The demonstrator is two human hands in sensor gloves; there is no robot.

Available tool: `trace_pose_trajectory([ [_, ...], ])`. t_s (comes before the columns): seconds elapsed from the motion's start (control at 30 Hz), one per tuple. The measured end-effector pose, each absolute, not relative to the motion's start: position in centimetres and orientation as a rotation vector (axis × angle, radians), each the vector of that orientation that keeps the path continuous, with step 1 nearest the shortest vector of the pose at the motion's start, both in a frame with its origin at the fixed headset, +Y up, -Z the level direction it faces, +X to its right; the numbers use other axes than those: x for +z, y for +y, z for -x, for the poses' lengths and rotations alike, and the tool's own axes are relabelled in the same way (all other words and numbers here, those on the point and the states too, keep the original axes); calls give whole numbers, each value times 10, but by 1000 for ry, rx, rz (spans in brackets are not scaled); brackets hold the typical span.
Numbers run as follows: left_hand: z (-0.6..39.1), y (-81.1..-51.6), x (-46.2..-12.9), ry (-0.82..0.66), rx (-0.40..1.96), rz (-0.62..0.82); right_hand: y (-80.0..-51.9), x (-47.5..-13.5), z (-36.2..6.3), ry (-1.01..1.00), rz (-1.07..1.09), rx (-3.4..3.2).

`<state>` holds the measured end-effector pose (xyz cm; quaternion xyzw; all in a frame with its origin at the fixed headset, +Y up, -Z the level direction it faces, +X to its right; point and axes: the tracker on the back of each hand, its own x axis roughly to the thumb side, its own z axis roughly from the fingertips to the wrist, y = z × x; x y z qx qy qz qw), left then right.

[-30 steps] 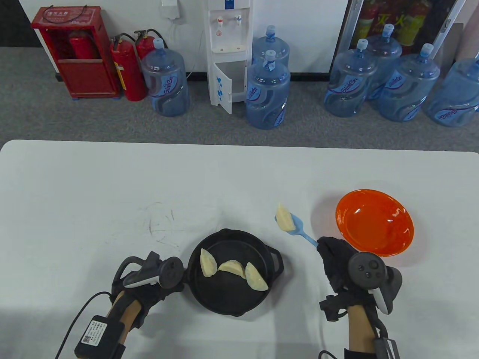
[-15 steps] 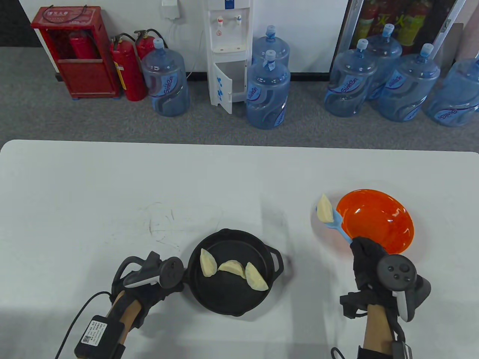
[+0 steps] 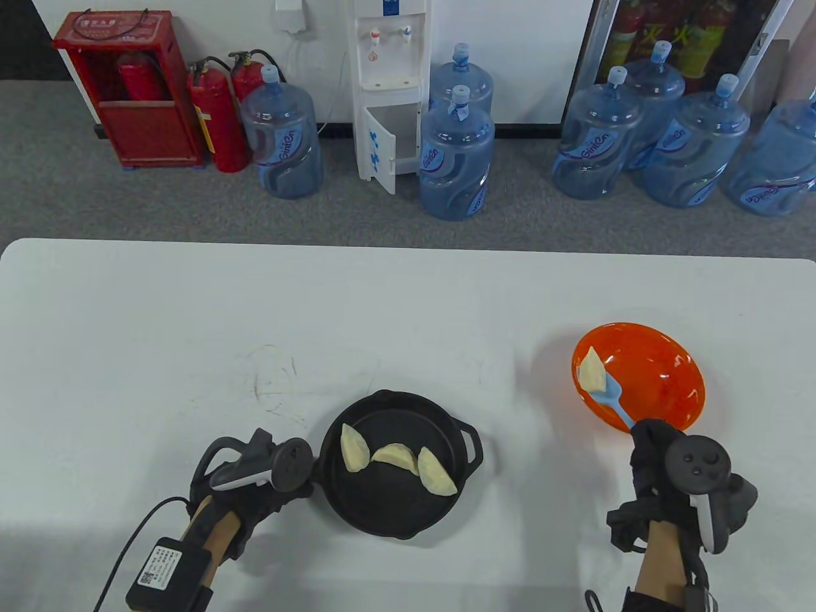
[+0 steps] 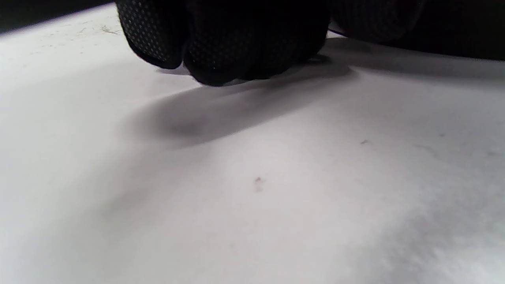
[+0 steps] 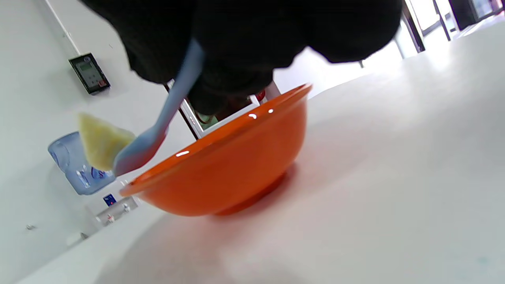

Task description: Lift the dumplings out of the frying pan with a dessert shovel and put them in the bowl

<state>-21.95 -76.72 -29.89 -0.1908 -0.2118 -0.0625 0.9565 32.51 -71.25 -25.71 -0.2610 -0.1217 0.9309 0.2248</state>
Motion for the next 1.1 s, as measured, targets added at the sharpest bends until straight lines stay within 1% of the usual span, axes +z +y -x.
trace_pose_trajectory([
  [0.5, 220, -767, -299, -430, -128, 388, -708, -263, -316, -321, 766, 2750],
  [0.77, 220, -767, -299, -428, -130, 393, -710, -268, -314, -278, 799, 2856],
  [1.1, 220, -767, -299, -425, -129, 398, -710, -271, -304, -334, 872, 2990],
])
